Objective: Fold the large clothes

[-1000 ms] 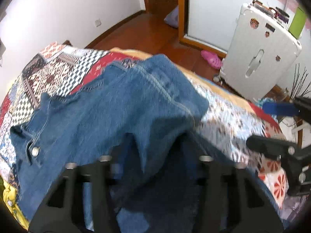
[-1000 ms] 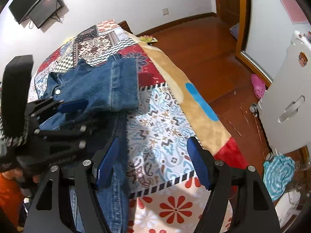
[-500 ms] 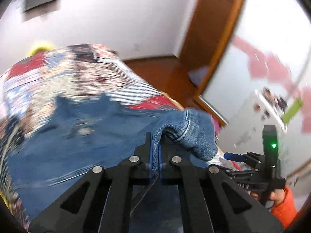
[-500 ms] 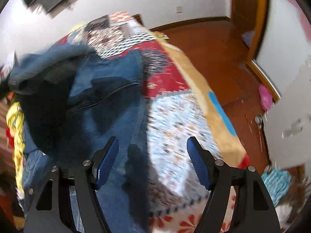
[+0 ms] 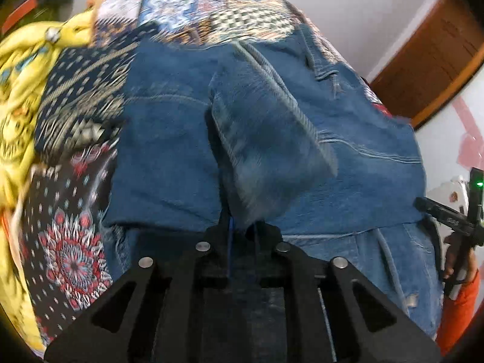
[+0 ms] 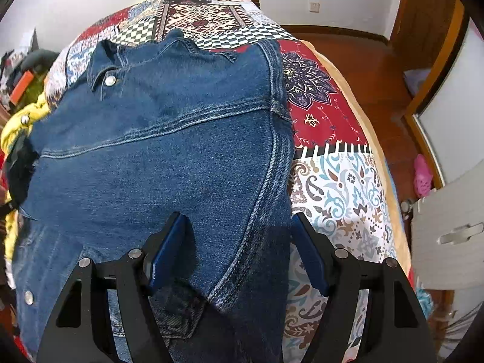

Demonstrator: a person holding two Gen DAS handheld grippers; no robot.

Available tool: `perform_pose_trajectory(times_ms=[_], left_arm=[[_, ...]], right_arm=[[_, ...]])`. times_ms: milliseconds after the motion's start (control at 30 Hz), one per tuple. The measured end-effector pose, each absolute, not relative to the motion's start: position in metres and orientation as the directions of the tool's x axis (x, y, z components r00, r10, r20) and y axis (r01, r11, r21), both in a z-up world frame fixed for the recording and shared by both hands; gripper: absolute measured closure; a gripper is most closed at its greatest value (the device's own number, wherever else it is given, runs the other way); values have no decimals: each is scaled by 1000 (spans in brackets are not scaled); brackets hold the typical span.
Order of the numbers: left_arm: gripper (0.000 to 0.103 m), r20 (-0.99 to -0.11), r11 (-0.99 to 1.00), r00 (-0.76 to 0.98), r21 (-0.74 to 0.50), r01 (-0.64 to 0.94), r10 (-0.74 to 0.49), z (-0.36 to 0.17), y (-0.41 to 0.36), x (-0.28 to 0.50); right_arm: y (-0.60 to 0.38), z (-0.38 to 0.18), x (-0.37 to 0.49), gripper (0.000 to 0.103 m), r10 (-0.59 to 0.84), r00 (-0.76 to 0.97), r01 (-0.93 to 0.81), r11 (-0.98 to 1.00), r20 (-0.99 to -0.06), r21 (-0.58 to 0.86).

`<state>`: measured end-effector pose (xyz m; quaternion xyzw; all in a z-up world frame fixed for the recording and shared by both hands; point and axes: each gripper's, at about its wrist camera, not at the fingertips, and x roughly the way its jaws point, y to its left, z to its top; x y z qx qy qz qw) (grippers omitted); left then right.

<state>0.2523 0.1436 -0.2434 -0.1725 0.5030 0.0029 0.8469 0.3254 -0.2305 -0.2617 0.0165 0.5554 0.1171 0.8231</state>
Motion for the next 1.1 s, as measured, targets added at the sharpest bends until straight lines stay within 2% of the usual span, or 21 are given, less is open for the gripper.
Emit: perform_pose_trajectory(times_ms=[67, 133, 200, 300, 400, 467, 500, 533, 600, 700, 800, 967, 1100], left_arm=[[86, -836, 924, 516, -327, -198, -185, -242, 149, 246], [68, -844, 927, 520, -291, -239, -131, -240, 153, 242], [67, -856, 939, 513, -229, -255, -69, -242, 156, 235], [58, -875, 951, 484, -165, -261, -19, -243, 158, 224], [57, -886, 965, 461, -80, -251, 46, -244, 169, 212], [46, -882, 969, 467, -57, -242, 64, -237, 177, 203], [36, -877, 969, 475, -46, -244, 78, -231, 183, 200], [33, -868, 968, 487, -33, -250, 96, -225, 189, 201], [32, -856, 967, 506, -25, -252, 109, -215, 201, 203], [27, -845, 959, 525, -56, -279, 103, -196, 221, 224], [21, -831, 950, 555, -155, -272, 23, -186, 237, 248], [21, -823, 903, 550, -336, -267, -143, -202, 253, 298], [21, -828, 868, 516, -406, -284, -219, -232, 260, 334]], right_arm=[[-230, -260, 327, 33, 209, 352, -169, 973, -912, 157], [-230, -261, 327, 32, 202, 348, -163, 975, -915, 153], [-229, -261, 327, 30, 187, 349, -156, 978, -918, 139], [-225, -261, 329, 27, 167, 349, -148, 981, -922, 121], [-225, -260, 331, 27, 160, 339, -137, 983, -927, 120], [-227, -257, 333, 27, 161, 339, -128, 984, -927, 125], [-229, -252, 332, 27, 162, 358, -119, 985, -920, 127], [-231, -246, 331, 27, 162, 385, -113, 985, -909, 127], [-235, -231, 334, 27, 168, 427, -113, 985, -888, 132], [-241, -210, 344, 27, 183, 482, -107, 983, -857, 150], [-242, -201, 363, 26, 213, 500, -99, 977, -839, 189], [-241, -218, 400, 26, 254, 450, -76, 966, -856, 247], [-245, -246, 425, 26, 299, 376, -38, 951, -877, 308]])
